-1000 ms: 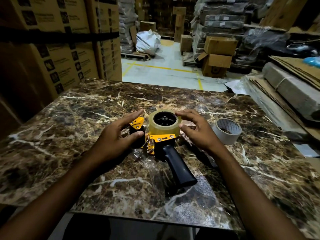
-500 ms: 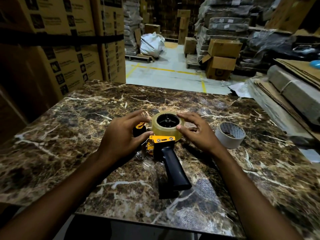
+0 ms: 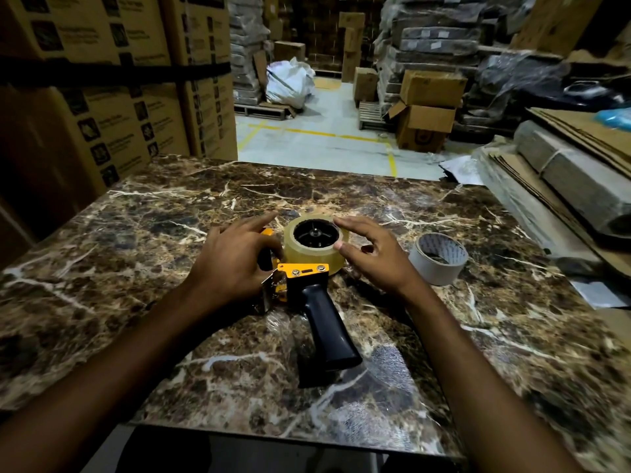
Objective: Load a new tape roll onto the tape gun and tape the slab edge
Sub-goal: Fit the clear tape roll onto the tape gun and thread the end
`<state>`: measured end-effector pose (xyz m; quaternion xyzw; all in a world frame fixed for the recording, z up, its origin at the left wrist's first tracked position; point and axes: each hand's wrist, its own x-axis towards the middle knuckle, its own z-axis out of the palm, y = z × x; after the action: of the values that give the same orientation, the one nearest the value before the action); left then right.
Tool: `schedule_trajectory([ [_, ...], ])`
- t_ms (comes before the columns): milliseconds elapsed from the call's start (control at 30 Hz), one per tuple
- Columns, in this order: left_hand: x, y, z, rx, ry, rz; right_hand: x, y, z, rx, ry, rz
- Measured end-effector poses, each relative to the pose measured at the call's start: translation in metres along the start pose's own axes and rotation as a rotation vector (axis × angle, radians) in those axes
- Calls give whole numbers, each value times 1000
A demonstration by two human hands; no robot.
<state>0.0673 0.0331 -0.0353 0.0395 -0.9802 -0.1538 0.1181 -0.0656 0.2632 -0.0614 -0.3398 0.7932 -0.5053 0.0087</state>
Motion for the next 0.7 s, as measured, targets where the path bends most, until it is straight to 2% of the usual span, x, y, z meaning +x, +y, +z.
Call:
schedule_trajectory([
  [167,-14,0,11,-91,137,11,0,1,0,-1,-16,-1],
  [333,-13,-1,19,-128,206,5,-1,-1,2,-5,-7,-9],
  [533,-7,-1,25,-191,245,-22,-4,0,4,39,-11,13],
  [700,-12,-2,27,-191,288,59,-2,2,2,36,-20,7],
])
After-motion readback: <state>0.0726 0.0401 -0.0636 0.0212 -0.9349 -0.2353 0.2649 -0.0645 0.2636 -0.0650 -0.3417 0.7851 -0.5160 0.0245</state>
